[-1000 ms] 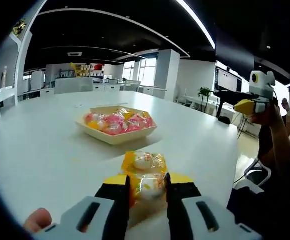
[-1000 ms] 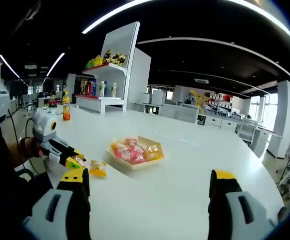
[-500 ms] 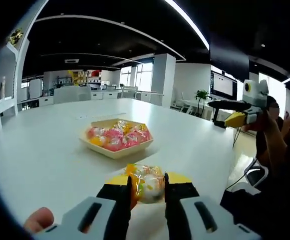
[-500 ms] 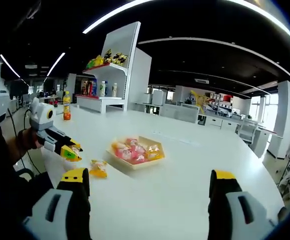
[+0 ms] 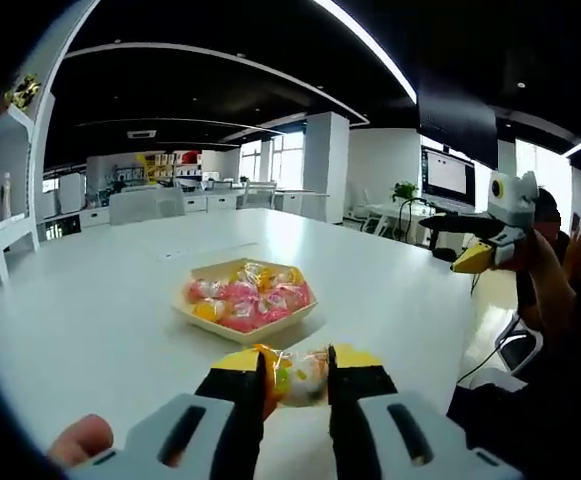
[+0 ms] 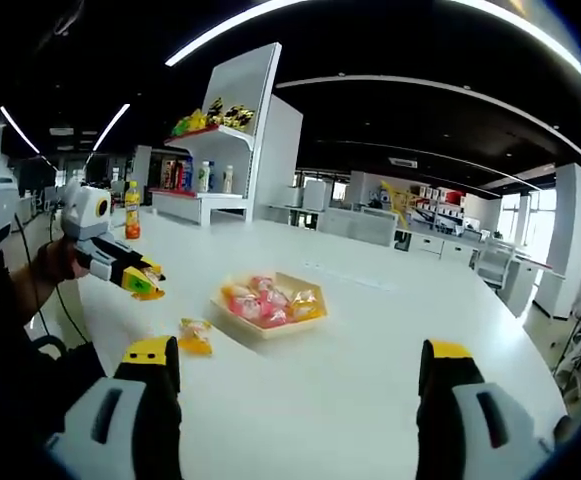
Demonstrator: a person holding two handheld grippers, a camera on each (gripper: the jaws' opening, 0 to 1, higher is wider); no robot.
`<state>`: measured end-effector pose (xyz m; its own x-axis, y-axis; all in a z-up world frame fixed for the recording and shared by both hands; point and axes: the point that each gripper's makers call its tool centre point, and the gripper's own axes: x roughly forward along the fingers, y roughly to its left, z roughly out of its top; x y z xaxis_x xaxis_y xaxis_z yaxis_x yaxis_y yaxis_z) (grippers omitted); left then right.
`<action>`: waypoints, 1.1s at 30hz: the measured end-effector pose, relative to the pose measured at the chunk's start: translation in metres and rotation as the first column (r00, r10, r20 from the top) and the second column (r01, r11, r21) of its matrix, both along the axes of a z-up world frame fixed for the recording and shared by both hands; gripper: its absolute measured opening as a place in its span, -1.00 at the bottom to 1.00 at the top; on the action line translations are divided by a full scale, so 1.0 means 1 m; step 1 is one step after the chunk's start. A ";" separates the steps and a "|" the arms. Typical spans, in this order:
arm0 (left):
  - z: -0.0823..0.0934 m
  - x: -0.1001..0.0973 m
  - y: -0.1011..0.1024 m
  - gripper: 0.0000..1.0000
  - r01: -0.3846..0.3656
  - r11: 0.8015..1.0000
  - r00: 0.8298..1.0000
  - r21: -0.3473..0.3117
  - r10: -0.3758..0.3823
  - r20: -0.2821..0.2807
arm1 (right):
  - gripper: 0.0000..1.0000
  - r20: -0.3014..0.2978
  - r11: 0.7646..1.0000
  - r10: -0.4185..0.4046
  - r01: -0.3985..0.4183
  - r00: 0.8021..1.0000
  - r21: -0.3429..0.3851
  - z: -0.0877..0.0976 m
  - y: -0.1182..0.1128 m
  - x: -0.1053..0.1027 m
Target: Pick up the marshmallows scattered on the table and place them into the bowl on the table
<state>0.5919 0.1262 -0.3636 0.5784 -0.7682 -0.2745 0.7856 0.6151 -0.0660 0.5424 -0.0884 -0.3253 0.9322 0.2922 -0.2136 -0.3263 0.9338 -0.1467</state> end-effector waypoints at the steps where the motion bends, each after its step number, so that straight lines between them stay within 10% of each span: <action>1: 0.002 0.001 0.000 -0.53 0.001 1.000 1.000 -0.003 -0.001 0.003 | 0.94 0.000 1.000 0.002 -0.002 1.000 -0.002 0.000 0.000 0.000; 33: 0.021 0.096 -0.028 -0.55 -0.040 0.995 0.998 -0.096 0.045 0.048 | 0.92 -0.030 1.000 -0.004 0.004 1.000 -0.005 -0.012 -0.004 0.015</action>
<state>0.6880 0.0986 -0.3423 0.6222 -0.7639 -0.1712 0.7627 0.6408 -0.0871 0.5571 -0.0919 -0.3377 0.9267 0.2873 -0.2423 -0.3266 0.9345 -0.1413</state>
